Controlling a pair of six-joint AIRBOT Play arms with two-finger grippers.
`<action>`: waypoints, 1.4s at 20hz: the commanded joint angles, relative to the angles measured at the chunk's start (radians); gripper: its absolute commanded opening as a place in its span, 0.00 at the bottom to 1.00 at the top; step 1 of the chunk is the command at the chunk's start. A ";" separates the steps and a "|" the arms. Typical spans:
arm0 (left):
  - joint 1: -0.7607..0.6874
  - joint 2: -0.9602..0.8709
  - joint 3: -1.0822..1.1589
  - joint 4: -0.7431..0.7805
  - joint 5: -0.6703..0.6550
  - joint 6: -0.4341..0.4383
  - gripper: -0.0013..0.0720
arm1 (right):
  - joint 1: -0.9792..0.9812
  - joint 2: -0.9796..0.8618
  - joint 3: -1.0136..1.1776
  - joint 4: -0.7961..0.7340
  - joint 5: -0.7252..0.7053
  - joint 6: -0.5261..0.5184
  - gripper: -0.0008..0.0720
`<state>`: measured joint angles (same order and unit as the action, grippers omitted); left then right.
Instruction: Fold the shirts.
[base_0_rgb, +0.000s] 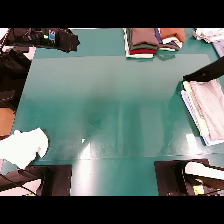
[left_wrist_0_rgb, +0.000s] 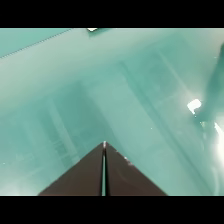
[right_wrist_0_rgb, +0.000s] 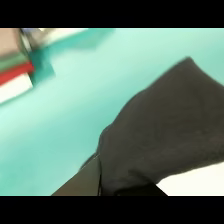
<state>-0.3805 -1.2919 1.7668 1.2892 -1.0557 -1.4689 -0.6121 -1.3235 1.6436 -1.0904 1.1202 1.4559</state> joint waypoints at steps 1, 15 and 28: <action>0.000 0.000 0.000 -0.007 -0.002 0.000 0.05 | 0.026 0.004 0.130 -0.003 0.014 0.002 0.03; 0.000 0.000 0.000 -0.007 -0.045 0.012 0.06 | -0.201 0.314 -0.323 -0.244 0.267 0.010 0.03; 0.000 0.000 0.000 -0.008 -0.045 0.037 0.06 | -0.321 0.488 -0.547 -0.189 0.221 0.010 0.88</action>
<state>-0.3801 -1.2919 1.7668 1.2819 -1.1007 -1.4342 -0.9649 -0.8440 1.0386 -1.4239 1.3567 1.4654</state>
